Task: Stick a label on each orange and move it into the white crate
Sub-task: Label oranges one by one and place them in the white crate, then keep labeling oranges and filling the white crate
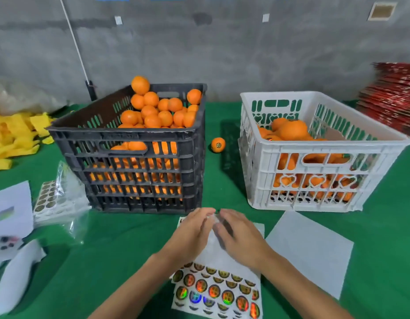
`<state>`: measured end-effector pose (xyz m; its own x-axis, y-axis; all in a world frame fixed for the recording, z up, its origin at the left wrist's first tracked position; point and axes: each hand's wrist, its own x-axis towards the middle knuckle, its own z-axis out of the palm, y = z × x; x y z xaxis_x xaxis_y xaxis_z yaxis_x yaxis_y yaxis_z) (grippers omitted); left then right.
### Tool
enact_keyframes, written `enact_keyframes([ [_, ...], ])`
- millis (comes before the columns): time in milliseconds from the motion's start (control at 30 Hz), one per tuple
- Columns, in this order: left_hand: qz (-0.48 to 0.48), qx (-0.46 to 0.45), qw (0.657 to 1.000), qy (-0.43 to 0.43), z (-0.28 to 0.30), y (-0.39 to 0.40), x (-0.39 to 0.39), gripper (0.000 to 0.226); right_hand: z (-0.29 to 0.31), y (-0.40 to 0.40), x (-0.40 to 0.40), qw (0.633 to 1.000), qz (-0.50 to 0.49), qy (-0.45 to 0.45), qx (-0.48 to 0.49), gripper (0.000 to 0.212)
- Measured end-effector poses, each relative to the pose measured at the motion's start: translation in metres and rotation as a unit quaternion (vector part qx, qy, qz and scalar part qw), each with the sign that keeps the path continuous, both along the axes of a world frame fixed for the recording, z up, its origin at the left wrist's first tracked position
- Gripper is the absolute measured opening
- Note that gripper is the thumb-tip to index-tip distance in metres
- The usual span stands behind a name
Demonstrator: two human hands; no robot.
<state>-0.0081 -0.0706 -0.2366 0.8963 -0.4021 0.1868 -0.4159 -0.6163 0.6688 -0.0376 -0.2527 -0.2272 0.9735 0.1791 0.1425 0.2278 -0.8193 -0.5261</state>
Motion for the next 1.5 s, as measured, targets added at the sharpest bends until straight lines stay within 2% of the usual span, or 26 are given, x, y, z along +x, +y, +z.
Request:
enact_keyframes([
  [100, 0.014, 0.020, 1.000, -0.006, -0.011, -0.006, -0.007, 0.050, -0.011, -0.002, -0.008, 0.996, 0.030, -0.003, -0.082, 0.053],
  [233, 0.000, 0.030, 1.000, 0.009, -0.012, -0.008, -0.009, 0.069, -0.012, -0.016, -0.009, 0.995, 0.030, 0.011, -0.097, 0.054],
  [433, -0.032, 0.079, 0.996, -0.001, -0.007, -0.006, -0.010, 0.058, -0.012, -0.055, -0.016, 0.995, 0.030, 0.034, -0.090, 0.054],
  [533, -0.029, 0.108, 0.994, -0.017, -0.008, -0.005, -0.008, 0.052, -0.010, -0.087, -0.026, 0.992, 0.031, 0.022, -0.119, 0.054],
  [667, -0.029, 0.096, 0.995, 0.002, -0.008, -0.001, -0.007, 0.061, -0.006, -0.131, -0.037, 0.986, 0.023, 0.023, -0.163, 0.050],
  [900, -0.045, 0.083, 0.995, 0.022, -0.005, 0.000, -0.007, 0.079, 0.005, -0.150, -0.043, 0.992, 0.021, 0.012, -0.125, 0.041],
  [967, -0.050, 0.075, 0.996, 0.017, -0.006, 0.001, -0.006, 0.080, 0.010, -0.135, -0.041, 0.997, 0.019, -0.011, -0.075, 0.038],
  [1067, -0.052, 0.064, 0.997, 0.006, -0.004, 0.002, -0.007, 0.076, 0.017, -0.105, -0.037, 0.998, 0.038, 0.025, 0.031, 0.045],
  [1167, -0.049, 0.040, 0.998, -0.010, -0.001, 0.002, -0.010, 0.067, 0.013, -0.080, -0.032, 0.991, 0.078, 0.089, 0.056, 0.072],
  [1233, -0.041, 0.018, 0.999, -0.017, -0.001, 0.002, -0.011, 0.056, 0.009, -0.069, -0.028, 0.988, 0.106, 0.100, 0.057, 0.081],
  [1367, -0.028, -0.008, 0.999, -0.020, 0.000, 0.002, -0.012, 0.040, 0.003, -0.063, -0.022, 0.990, 0.131, 0.045, 0.001, 0.074],
  [1500, -0.029, -0.041, 0.998, -0.026, -0.003, 0.001, -0.012, 0.026, 0.006, -0.058, -0.021, 0.990, 0.135, -0.011, -0.044, 0.055],
])
